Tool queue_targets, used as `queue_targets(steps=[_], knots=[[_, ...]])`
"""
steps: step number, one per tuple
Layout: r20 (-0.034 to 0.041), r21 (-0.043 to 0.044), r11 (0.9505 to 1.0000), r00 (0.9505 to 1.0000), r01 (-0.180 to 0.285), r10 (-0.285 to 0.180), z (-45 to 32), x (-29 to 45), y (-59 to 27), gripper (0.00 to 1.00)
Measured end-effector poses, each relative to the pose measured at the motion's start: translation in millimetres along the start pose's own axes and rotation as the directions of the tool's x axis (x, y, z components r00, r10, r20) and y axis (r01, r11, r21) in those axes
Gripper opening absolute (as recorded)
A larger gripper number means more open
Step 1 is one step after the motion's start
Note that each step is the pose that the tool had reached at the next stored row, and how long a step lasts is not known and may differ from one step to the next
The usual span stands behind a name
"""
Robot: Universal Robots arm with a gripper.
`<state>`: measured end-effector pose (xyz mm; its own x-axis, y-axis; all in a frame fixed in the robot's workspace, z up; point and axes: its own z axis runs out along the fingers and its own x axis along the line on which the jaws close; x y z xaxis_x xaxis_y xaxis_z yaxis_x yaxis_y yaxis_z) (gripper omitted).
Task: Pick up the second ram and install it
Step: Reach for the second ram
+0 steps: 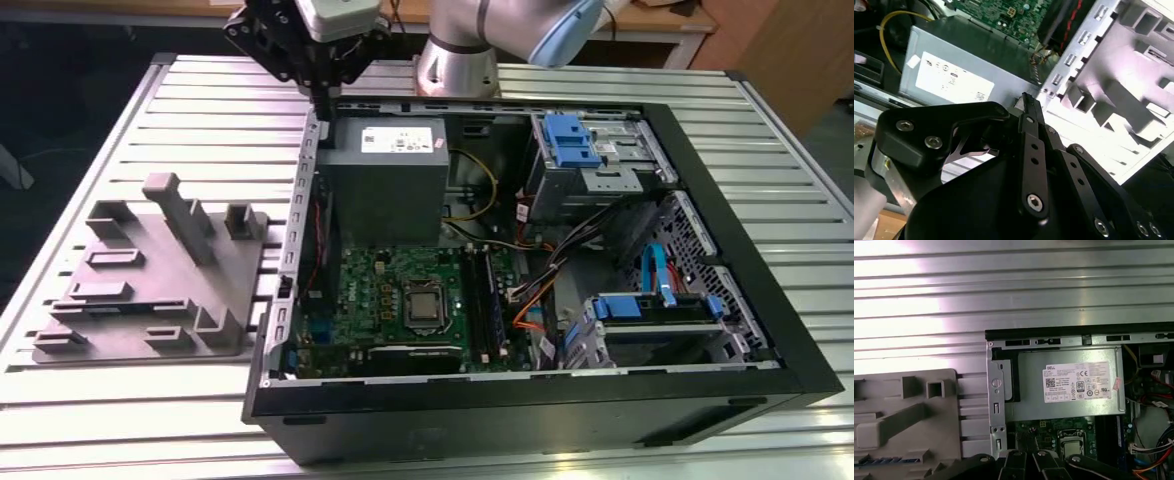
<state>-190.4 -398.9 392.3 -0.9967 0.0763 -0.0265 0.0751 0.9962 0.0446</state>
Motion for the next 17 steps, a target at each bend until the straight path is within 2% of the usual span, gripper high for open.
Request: queue_targets(steps=[17], knots=[[0.0007, 0.0000, 1.0000, 1.0000, 0.000, 0.000, -0.3, 38.6, -2.9, 0.07]])
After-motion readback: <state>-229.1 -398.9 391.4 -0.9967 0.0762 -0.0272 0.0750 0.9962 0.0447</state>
